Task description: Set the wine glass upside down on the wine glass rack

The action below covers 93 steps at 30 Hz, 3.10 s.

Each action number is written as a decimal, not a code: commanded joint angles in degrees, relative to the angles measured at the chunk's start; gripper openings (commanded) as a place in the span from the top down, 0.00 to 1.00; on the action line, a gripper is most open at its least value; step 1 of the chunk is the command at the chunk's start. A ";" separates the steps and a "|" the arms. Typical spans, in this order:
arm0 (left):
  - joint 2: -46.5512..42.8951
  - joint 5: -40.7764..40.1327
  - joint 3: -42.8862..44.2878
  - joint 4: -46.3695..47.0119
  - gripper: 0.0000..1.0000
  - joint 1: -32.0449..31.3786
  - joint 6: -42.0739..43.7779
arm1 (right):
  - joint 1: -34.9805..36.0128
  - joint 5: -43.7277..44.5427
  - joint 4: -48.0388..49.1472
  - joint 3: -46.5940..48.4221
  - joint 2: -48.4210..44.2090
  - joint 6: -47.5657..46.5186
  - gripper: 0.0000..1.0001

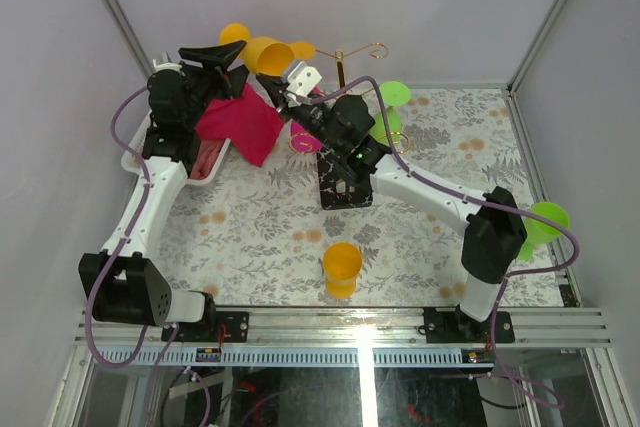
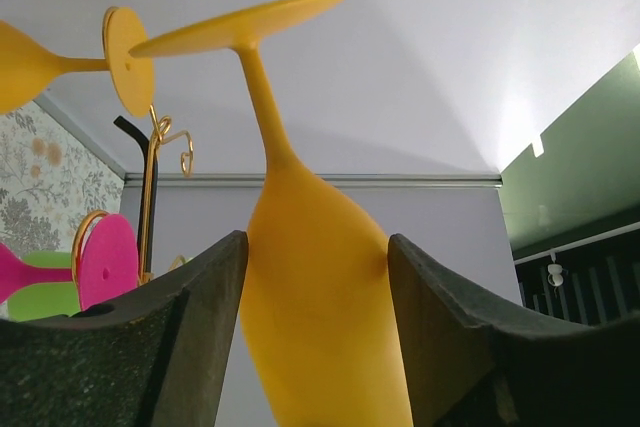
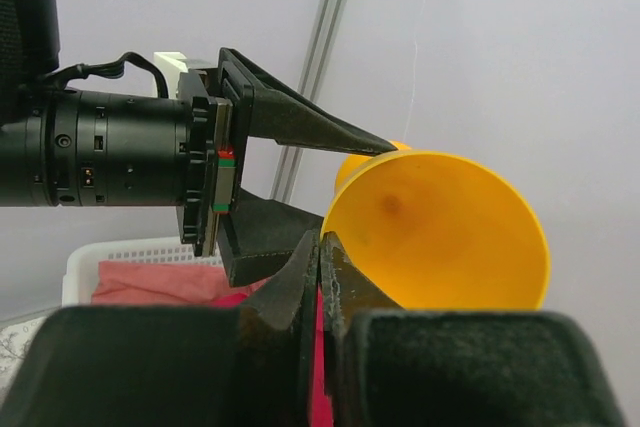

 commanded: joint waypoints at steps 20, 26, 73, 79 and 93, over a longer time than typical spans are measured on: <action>-0.09 -1.40 -2.26 7.12 0.71 -0.16 -1.54 | 2.04 -2.94 4.84 -2.89 -4.93 -1.70 1.00; 1.30 0.62 -2.83 9.56 0.65 -0.15 -3.54 | 2.08 -5.00 4.93 -4.72 -6.22 -1.47 1.00; -4.42 16.02 0.95 22.93 0.97 7.92 50.49 | 1.65 22.26 -17.18 -9.64 -17.77 -7.61 0.01; -16.57 14.13 -3.71 2.31 0.95 6.01 77.25 | -3.21 32.74 -35.57 5.66 -12.05 -1.98 0.01; -27.94 27.95 -16.08 -11.53 0.95 -0.92 86.58 | -11.65 33.66 -47.35 12.30 -10.25 5.74 0.01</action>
